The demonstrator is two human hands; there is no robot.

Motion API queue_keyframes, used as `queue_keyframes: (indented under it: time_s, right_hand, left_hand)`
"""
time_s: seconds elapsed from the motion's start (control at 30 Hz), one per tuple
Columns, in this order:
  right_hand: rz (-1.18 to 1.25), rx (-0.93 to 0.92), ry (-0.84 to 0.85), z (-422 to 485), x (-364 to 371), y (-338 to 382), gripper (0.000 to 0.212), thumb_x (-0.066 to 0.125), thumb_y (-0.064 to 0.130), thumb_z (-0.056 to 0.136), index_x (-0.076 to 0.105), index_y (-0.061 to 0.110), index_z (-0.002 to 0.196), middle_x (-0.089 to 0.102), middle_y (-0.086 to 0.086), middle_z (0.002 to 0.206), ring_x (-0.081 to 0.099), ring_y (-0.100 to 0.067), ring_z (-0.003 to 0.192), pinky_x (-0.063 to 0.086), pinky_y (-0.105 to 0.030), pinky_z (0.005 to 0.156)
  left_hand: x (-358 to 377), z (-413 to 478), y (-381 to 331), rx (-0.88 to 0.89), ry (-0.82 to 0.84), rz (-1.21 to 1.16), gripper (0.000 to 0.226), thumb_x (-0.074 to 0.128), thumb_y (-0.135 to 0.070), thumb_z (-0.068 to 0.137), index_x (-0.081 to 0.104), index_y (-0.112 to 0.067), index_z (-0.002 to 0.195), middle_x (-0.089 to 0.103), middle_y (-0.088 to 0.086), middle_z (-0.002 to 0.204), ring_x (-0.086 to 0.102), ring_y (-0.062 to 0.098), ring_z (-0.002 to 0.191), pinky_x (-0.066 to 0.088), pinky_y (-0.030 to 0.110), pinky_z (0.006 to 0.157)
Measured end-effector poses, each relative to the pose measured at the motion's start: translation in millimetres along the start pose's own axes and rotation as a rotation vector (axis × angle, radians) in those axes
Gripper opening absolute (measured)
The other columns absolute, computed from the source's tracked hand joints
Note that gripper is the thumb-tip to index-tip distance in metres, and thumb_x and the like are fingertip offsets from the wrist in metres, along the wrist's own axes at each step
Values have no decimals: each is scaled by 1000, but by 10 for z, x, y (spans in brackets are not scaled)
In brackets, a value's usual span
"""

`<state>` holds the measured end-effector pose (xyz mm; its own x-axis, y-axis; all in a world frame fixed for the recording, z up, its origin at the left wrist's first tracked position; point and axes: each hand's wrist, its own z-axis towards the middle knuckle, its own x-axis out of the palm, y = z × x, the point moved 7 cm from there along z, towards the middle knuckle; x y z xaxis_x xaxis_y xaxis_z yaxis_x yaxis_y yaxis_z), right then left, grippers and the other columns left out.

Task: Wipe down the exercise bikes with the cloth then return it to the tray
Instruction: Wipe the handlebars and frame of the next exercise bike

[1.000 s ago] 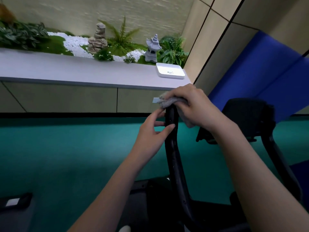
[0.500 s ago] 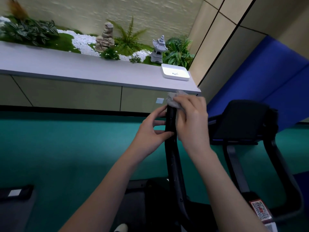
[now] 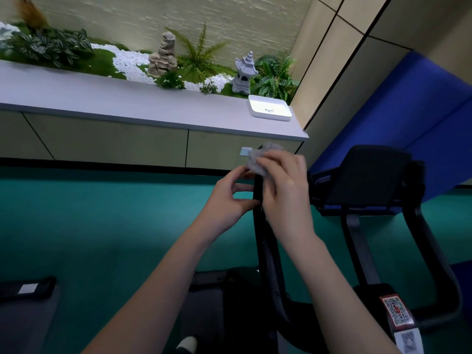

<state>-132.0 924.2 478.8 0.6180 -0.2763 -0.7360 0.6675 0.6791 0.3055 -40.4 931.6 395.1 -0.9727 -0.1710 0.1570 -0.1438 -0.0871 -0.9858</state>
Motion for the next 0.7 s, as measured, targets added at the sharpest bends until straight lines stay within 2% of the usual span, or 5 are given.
queue_keyframes:
  time_s: [0.17, 0.27, 0.4, 0.57, 0.7]
  right_hand:
    - [45, 17, 99, -397, -10, -40, 34, 60, -19, 74, 71, -1, 101, 67, -10, 103, 57, -33, 94, 41, -23, 91]
    - [127, 80, -7, -244, -182, -50, 31, 59, -12, 82, 71, 8, 104, 68, -4, 105, 56, -23, 98, 38, -12, 90]
    - [153, 212, -196, 204, -332, -173, 25, 55, -2, 90, 68, 6, 110, 67, -5, 109, 53, -21, 102, 30, -4, 88]
    - [177, 395, 9, 362, 70, -380, 28, 44, 2, 96, 65, 8, 114, 67, -9, 106, 55, -26, 102, 34, -18, 78]
    - [293, 528, 15, 228, 177, -500, 29, 40, 7, 99, 60, 10, 119, 59, -2, 96, 49, -13, 87, 29, -9, 64]
  left_hand:
    - [-24, -43, 64, -27, 6, 3, 61, 67, 16, 74, 52, -23, 119, 61, -1, 110, 62, -1, 89, 50, 14, 80]
    - [-29, -65, 65, -29, -1, 5, 60, 67, 15, 75, 55, -30, 113, 63, -2, 109, 63, 0, 89, 51, 17, 79]
    - [-7, -76, 23, -31, -11, 27, 57, 68, 14, 75, 57, -18, 121, 63, 9, 114, 64, 18, 97, 52, 22, 84]
    - [4, -79, 1, -30, -21, 47, 56, 67, 13, 76, 56, -16, 122, 63, 6, 113, 63, 21, 100, 51, 16, 80]
    - [-9, -78, 6, -31, -12, 38, 56, 68, 11, 77, 56, -19, 122, 62, 4, 114, 63, 20, 100, 51, 16, 78]
